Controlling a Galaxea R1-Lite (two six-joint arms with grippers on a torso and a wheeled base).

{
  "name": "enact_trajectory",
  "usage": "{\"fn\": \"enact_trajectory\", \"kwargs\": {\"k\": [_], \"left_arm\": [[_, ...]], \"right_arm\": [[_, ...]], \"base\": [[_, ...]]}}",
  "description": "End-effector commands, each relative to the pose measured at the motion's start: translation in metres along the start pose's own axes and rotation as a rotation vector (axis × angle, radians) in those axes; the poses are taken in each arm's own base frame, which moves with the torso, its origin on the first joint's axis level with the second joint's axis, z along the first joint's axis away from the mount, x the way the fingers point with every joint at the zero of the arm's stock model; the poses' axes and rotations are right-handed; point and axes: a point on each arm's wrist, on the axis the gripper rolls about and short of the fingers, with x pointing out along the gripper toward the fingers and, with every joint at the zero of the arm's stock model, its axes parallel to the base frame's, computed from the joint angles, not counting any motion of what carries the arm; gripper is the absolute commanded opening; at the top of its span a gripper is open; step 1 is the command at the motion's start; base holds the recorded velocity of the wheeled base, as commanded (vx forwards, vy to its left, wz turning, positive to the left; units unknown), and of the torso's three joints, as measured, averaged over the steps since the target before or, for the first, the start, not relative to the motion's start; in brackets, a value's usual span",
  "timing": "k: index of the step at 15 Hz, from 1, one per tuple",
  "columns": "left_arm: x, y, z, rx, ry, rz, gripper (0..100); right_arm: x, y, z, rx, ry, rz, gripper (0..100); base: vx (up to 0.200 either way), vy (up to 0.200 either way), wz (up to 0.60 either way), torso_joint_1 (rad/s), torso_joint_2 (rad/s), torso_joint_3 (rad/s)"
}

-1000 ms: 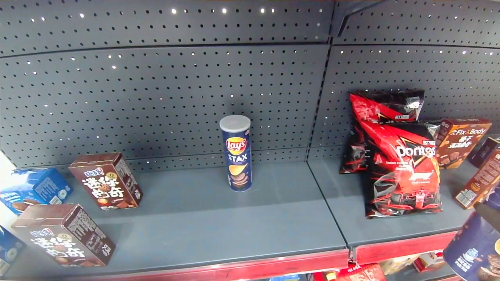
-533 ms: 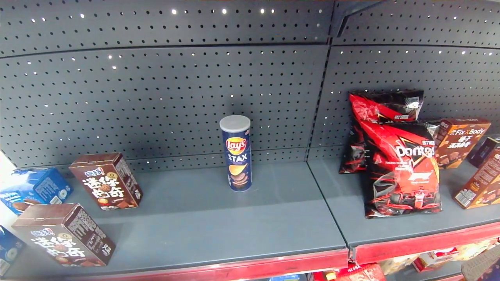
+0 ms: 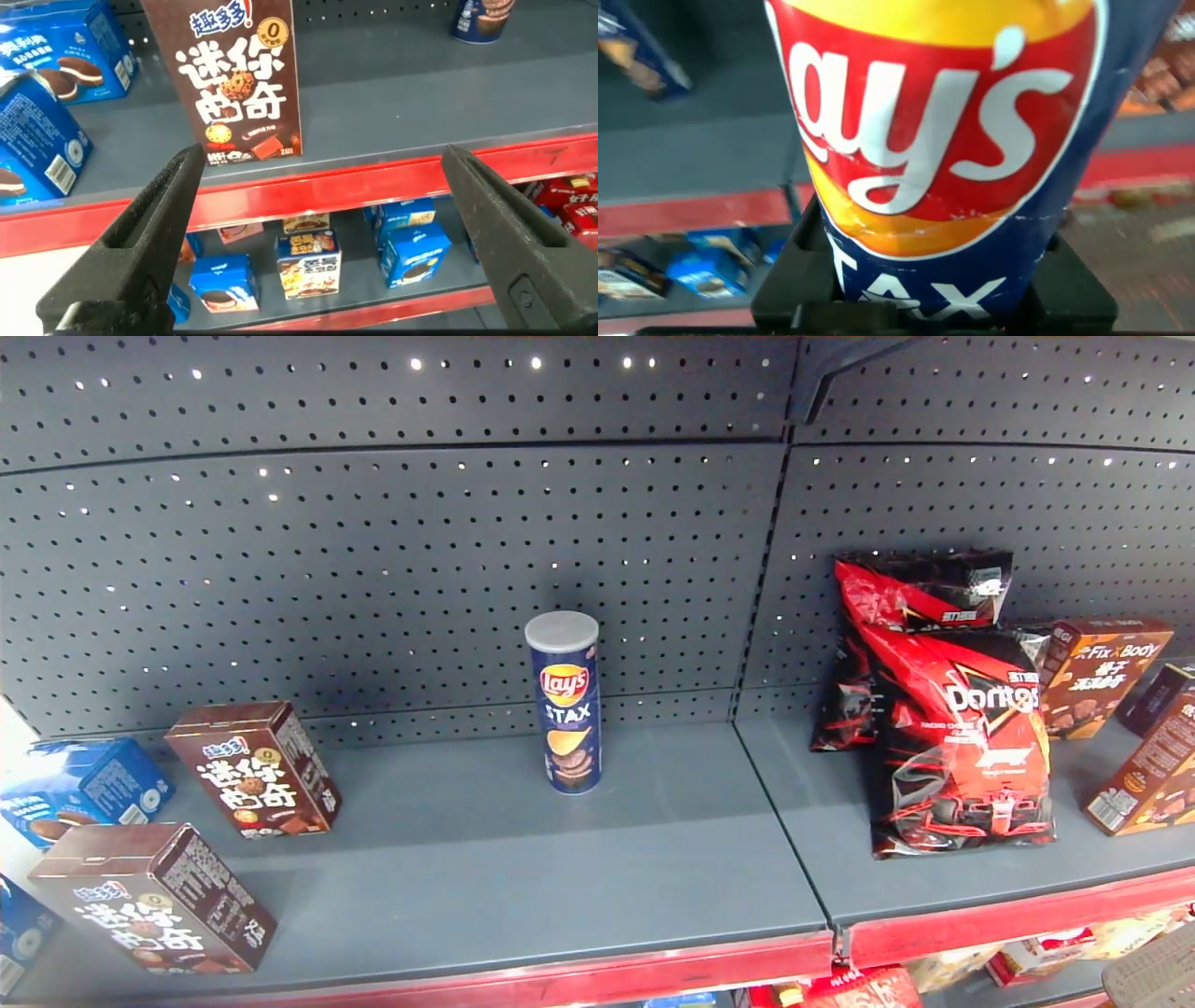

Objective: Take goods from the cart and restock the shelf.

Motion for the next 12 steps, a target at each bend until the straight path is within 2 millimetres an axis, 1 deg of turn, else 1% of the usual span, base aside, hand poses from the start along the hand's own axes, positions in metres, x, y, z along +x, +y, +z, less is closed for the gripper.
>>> {"fn": "enact_trajectory", "kwargs": {"k": [1, 2, 4, 7, 8, 9, 10, 11, 12], "left_arm": [[0.0, 0.0, 0.0, 0.021, -0.003, -0.005, 100], [0.0, 0.0, 0.0, 0.076, -0.005, -0.017, 100], [0.0, -0.001, 0.0, 0.085, -0.004, -0.023, 100], [-0.001, -0.001, 0.004, 0.078, -0.012, -0.02, 100], [0.0, 0.0, 0.04, 0.083, -0.022, -0.038, 100], [0.018, 0.001, 0.081, 0.096, 0.036, -0.105, 100], [0.027, 0.001, 0.099, 0.098, 0.039, -0.14, 100], [0.043, 0.001, 0.13, 0.099, 0.033, -0.193, 100], [0.069, 0.0, 0.149, 0.095, 0.081, -0.282, 100]], "right_arm": [[-0.003, 0.0, 0.0, -0.031, -0.003, -0.034, 0], [-0.006, -0.001, -0.003, -0.057, -0.005, -0.063, 0], [-0.013, -0.001, -0.009, -0.07, 0.006, -0.085, 0], [-0.027, 0.0, -0.024, -0.1, 0.014, -0.076, 0], [-0.028, 0.0, -0.027, -0.104, 0.027, -0.075, 0], [-0.028, 0.0, -0.026, -0.105, 0.028, -0.069, 0], [-0.028, 0.0, -0.026, -0.105, 0.028, -0.066, 0], [-0.028, 0.001, -0.025, -0.105, 0.028, -0.063, 0], [-0.027, 0.001, -0.022, -0.122, 0.034, -0.061, 0]], "base": [[0.0, 0.0, 0.0, 0.0, 0.0, 0.0], [0.0, 0.0, 0.0, 0.0, 0.0, 0.0], [0.0, 0.0, 0.0, 0.0, 0.0, 0.0], [0.0, 0.0, 0.0, 0.0, 0.0, 0.0], [0.0, 0.0, 0.0, 0.0, 0.0, 0.0], [0.0, 0.0, 0.0, 0.0, 0.0, 0.0], [0.0, 0.0, 0.0, 0.0, 0.0, 0.0], [0.0, 0.0, 0.0, 0.0, 0.0, 0.0], [0.0, 0.0, 0.0, 0.0, 0.0, 0.0]]}}
